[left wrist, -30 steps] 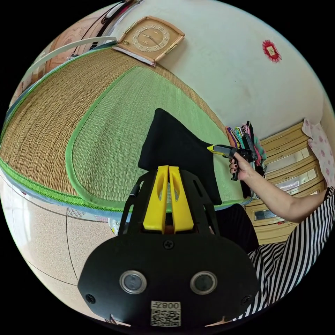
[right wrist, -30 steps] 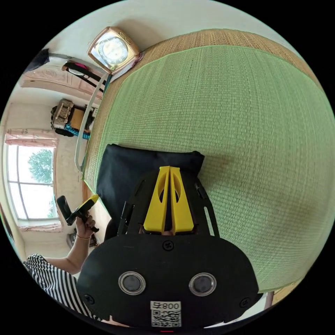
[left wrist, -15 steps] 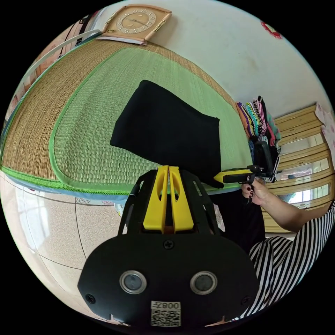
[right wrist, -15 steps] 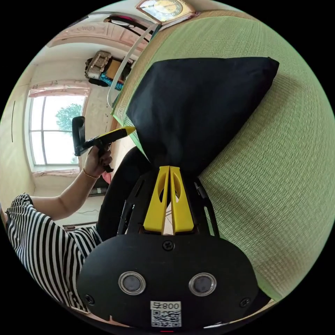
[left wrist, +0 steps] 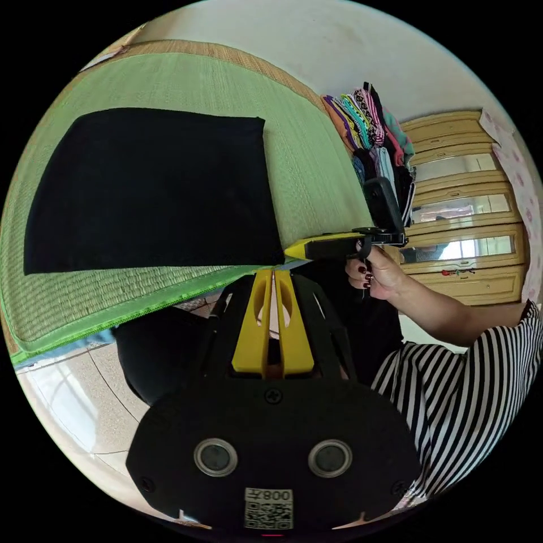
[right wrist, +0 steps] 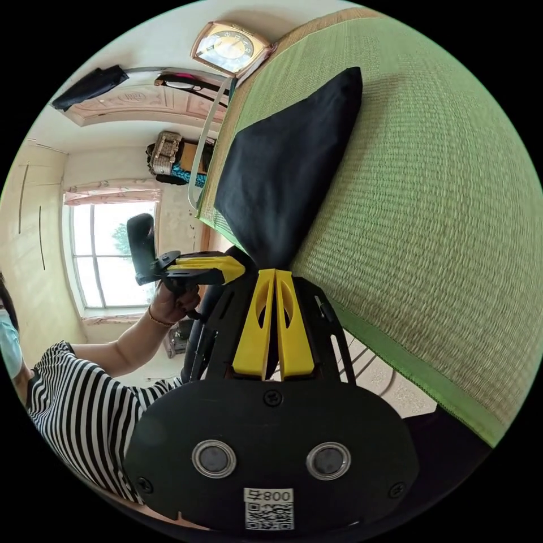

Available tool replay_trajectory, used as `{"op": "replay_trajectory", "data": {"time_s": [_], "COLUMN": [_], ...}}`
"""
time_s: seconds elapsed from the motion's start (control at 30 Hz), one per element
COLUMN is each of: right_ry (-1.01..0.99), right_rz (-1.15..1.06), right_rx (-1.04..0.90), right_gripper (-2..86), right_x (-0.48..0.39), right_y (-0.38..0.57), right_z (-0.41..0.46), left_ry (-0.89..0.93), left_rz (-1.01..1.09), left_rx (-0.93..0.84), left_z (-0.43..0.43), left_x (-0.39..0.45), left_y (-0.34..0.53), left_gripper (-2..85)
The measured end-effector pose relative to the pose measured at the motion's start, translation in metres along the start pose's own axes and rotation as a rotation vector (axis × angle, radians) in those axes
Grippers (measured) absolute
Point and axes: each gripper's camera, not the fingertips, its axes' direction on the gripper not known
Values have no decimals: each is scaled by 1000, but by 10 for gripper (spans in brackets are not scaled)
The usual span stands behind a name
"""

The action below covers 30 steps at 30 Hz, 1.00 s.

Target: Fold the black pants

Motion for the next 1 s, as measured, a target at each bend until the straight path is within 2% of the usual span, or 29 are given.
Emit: {"op": "replay_trajectory", "data": {"time_s": [0.07,0.17,0.37,0.8,1.0], "right_ry": [-79,-92,-174,-314,-316], "right_rz": [47,82,150,204,202], "right_rx": [51,66,72,93,54], "right_gripper": [17,42,80,96,77], "right_x": [12,18,23,-4,-32], "right_y": [11,19,18,-4,-20], "right_z": [-22,-41,-60,-75,-63], "left_ry": [64,90,121,124,138], "left_rz": [-61,-116,-177,-107,-105], "left_rx": [-34,-60,-2,48,67], "left_z": [16,31,28,-1,-16], "left_x": [-11,-21,-39,-54,-71], "left_y": [-9,-15,-7,9,17], "left_gripper": [41,50,13,1,2]}}
